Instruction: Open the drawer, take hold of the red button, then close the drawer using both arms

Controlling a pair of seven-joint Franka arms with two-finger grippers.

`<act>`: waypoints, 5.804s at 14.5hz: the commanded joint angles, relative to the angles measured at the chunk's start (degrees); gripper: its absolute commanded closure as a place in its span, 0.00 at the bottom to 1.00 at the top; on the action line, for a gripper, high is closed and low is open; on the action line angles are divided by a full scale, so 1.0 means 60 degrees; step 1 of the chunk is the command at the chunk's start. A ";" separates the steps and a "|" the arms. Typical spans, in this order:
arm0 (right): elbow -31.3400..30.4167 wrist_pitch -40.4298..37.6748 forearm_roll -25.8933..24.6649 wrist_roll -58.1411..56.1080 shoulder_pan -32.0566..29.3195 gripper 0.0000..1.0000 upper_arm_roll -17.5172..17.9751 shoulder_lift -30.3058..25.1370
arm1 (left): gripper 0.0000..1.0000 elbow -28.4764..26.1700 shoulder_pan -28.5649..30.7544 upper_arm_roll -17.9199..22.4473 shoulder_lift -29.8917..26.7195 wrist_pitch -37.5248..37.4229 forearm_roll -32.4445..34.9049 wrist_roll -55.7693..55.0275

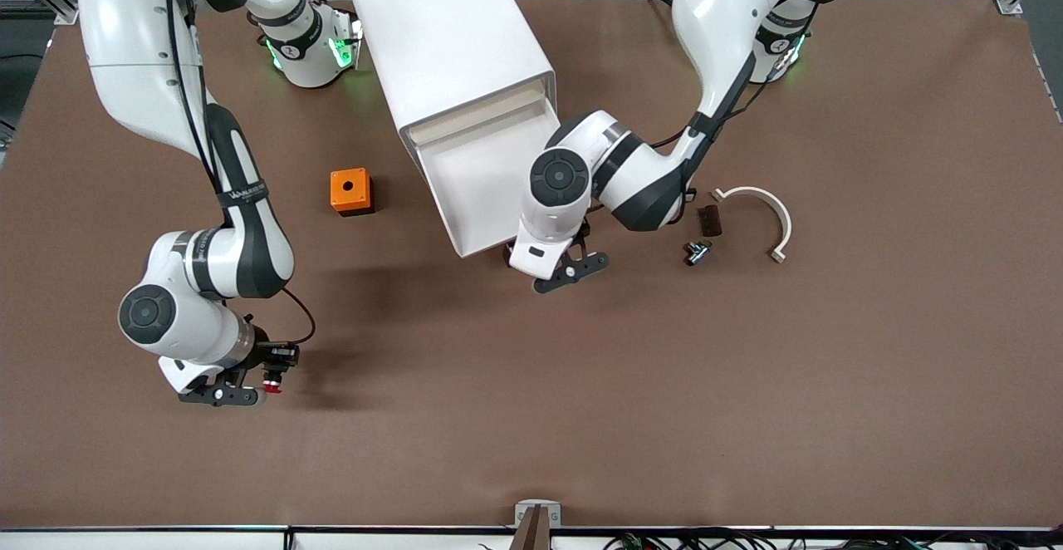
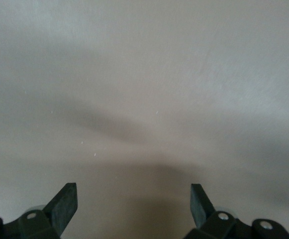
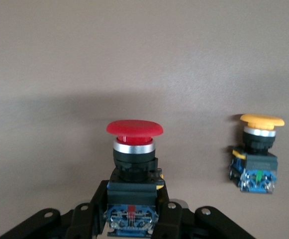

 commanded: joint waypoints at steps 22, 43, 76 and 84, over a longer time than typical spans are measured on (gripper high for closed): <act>-0.0307 -0.0254 0.0018 -0.0577 -0.0247 0.00 0.0146 -0.0308 | 0.00 -0.0442 -0.0729 -0.1474 -0.0139 -0.0443 -0.1646 -0.2792; -0.0146 -0.5545 -0.1097 -0.1733 -0.1521 0.00 0.0132 -0.5290 | 0.00 -0.0370 -0.0525 -0.1183 -0.0241 -0.0326 -0.2982 -0.2896; -0.0408 -0.7113 -0.0789 -0.1661 -0.1844 0.00 0.0234 -0.6902 | 0.00 -0.2095 0.5775 0.0356 -0.6289 -0.5160 0.0198 0.9026; -0.1610 -0.6542 -0.0789 -0.1661 -0.1770 0.00 0.0234 -0.7928 | 0.00 -0.4368 0.6038 0.1089 -0.7990 -0.3754 0.0243 1.0433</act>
